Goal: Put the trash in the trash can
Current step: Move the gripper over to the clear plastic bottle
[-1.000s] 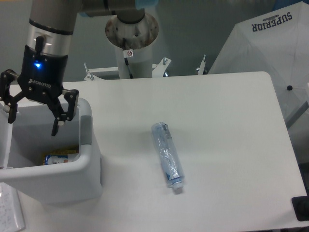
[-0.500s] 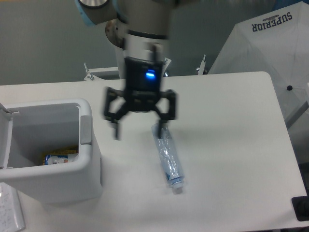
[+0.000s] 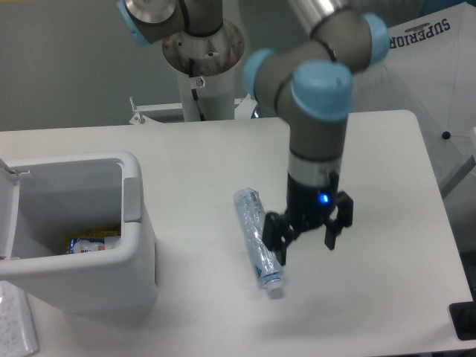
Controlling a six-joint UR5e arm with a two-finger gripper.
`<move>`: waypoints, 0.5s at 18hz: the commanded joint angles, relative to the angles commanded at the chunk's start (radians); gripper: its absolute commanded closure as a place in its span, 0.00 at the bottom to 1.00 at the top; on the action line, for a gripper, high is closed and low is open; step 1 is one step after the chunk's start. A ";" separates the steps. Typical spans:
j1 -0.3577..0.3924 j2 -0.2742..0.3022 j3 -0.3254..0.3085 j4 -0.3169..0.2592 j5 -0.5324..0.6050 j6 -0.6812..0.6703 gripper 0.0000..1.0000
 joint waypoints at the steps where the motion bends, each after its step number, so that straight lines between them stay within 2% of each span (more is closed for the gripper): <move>1: -0.003 -0.020 0.003 0.002 0.002 0.008 0.00; 3: -0.008 -0.054 0.021 -0.002 0.021 0.008 0.00; 9: -0.046 -0.107 0.026 0.000 0.072 0.009 0.00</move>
